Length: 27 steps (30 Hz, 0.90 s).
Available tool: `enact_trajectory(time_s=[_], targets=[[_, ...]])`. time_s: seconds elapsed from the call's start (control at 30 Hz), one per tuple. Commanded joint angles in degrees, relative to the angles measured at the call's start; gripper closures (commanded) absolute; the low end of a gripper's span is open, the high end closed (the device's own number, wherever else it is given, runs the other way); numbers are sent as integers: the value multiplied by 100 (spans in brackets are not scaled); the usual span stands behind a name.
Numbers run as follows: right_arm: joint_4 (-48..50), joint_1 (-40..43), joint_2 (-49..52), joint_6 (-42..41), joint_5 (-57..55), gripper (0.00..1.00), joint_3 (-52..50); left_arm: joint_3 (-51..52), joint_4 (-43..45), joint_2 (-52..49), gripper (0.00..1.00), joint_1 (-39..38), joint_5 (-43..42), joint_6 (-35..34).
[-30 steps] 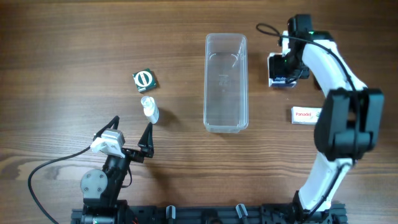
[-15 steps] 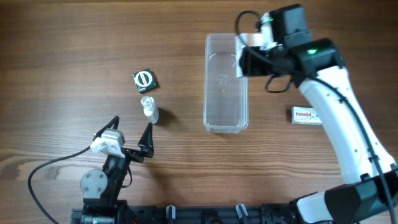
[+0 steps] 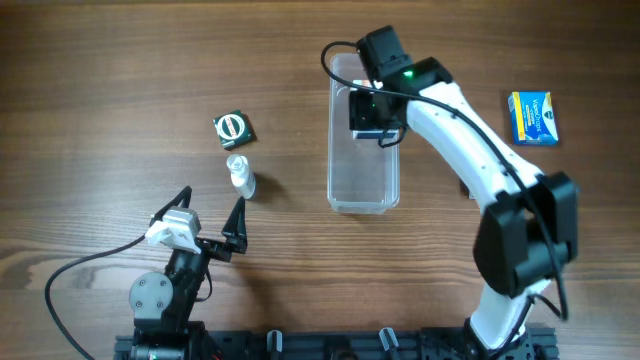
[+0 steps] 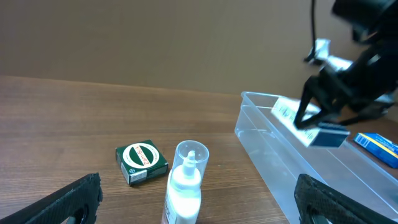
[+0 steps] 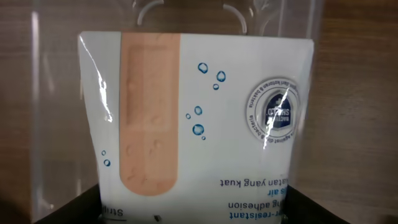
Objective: Pack container
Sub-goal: 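Carry the Hansaplast box into the clear container and release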
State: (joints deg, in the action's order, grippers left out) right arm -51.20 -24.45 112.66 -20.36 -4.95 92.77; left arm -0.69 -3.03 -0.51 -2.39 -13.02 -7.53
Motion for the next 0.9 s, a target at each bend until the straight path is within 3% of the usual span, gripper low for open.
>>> enact_trajectory(time_s=[0.0,0.87], targets=[[146,-37,234,-83,98,26,63,37,-11,35,0,44,-48,111],[800,-157,789,-234,-258,21,59,37,-11,35,0,44,-48,111]])
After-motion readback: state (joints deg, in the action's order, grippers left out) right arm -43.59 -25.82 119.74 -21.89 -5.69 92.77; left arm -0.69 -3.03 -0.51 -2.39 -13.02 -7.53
